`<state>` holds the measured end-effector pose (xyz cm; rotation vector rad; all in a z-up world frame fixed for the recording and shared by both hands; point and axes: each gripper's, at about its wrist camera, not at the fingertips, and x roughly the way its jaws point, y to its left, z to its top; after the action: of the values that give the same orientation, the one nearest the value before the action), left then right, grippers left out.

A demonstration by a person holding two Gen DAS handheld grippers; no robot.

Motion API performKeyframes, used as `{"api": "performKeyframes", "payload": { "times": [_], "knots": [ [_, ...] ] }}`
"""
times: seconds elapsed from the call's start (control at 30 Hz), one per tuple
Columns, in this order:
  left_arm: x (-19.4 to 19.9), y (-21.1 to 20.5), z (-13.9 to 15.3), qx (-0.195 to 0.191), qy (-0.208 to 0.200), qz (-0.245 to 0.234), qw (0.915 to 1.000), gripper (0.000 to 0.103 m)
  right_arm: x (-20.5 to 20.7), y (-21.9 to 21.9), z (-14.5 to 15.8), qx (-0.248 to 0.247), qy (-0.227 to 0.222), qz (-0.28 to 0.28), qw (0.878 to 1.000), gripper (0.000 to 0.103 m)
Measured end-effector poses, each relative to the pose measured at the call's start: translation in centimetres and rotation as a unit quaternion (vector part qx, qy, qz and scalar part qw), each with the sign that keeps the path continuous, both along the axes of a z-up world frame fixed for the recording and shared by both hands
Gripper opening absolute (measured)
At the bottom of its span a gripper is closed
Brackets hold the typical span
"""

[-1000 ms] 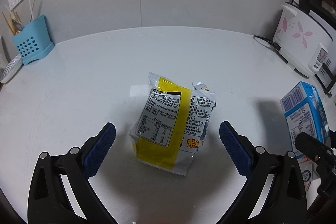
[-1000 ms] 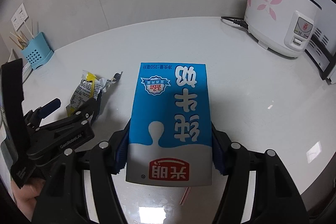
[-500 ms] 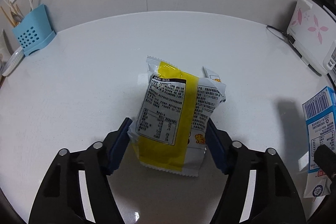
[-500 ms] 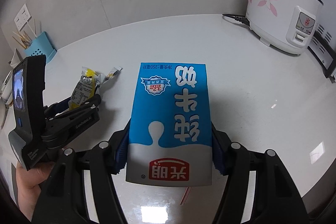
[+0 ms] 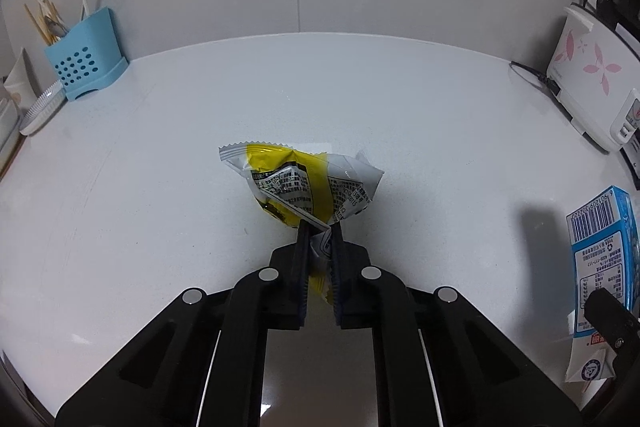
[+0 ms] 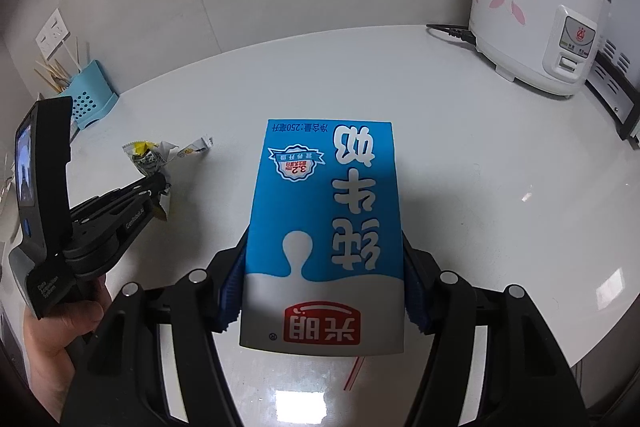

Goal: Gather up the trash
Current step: 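Grasp the milk carton with the right tool while the left tool grasps the yellow wrapper, then carry the yellow wrapper and milk carton down over the black bin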

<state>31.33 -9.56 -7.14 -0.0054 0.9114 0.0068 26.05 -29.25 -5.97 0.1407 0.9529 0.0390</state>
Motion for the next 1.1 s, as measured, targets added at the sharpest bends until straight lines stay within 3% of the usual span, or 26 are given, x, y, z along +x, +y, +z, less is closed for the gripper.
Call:
{"api": "performKeyframes", "payload": {
  "times": [0.5,1.1],
  "knots": [
    [-6.7,2.2,3.5,-0.018,-0.044,-0.005,0.9988,0.008,-2.3,1.4,2.0,-0.006,-0.026,0.013,1.0,0.061],
    [-17.6,3.7,6.8,-0.03,-0.099,0.011,0.9946,0.008,-10.9,4.2,4.3,-0.032,-0.083,0.032,0.996,0.061]
  ]
}}
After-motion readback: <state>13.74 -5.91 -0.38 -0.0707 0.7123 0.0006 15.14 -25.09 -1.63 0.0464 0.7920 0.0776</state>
